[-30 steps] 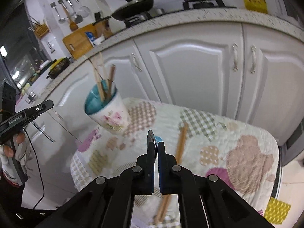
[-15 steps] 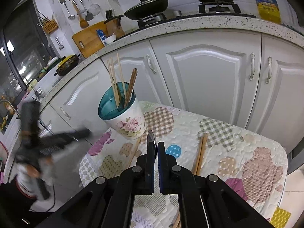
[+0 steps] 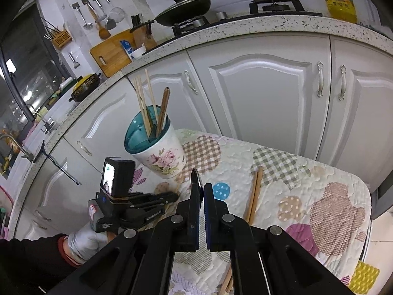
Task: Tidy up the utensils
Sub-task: 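Lower the left tool's chopstick into the holder while the right tool lowers the spoon, then open both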
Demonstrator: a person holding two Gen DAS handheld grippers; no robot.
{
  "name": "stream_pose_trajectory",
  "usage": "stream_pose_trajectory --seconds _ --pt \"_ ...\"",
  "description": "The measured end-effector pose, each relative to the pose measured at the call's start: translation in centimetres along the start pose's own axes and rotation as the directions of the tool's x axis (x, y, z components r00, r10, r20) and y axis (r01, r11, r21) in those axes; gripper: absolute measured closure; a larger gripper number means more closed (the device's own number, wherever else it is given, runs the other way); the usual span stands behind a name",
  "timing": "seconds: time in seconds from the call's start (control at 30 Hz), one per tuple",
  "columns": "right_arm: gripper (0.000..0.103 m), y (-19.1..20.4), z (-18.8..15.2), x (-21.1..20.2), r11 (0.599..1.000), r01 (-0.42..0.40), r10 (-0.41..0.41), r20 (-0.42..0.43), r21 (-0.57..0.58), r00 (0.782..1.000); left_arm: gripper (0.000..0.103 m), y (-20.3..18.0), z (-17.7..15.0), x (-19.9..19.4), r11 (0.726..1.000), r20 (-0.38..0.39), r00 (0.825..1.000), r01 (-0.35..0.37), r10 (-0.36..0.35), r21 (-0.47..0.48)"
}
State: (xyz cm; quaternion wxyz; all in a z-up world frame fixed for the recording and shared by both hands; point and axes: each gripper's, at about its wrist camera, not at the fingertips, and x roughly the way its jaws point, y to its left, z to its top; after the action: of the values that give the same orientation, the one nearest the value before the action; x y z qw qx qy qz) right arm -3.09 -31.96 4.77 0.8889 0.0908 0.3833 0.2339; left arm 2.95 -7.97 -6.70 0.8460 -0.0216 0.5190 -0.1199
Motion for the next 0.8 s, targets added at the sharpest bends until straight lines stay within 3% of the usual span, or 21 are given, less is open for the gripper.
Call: stream_pose_trajectory --seconds 0.17,0.33,0.57,0.8 --pt "0.1 0.9 0.3 0.1 1.0 -0.02 0.02 0.01 -0.016 1.0 0.099 2.2 -0.4 -4.9 0.995 0.062 0.994 0.088 -0.086 -0.041" --pt "0.1 2.4 1.2 0.4 0.999 -0.037 0.038 0.021 -0.039 0.999 0.099 5.0 0.0 -12.0 0.986 0.187 0.974 0.146 -0.13 -0.074" --pt "0.1 5.1 3.6 1.4 0.995 -0.062 0.066 0.048 -0.077 0.997 0.099 7.7 3.5 -20.6 0.971 0.384 0.911 0.212 -0.154 -0.114" --pt "0.1 7.6 7.8 1.9 0.99 -0.061 0.074 0.102 -0.124 0.992 0.099 8.0 7.3 -24.3 0.98 0.467 0.876 0.181 -0.122 -0.082"
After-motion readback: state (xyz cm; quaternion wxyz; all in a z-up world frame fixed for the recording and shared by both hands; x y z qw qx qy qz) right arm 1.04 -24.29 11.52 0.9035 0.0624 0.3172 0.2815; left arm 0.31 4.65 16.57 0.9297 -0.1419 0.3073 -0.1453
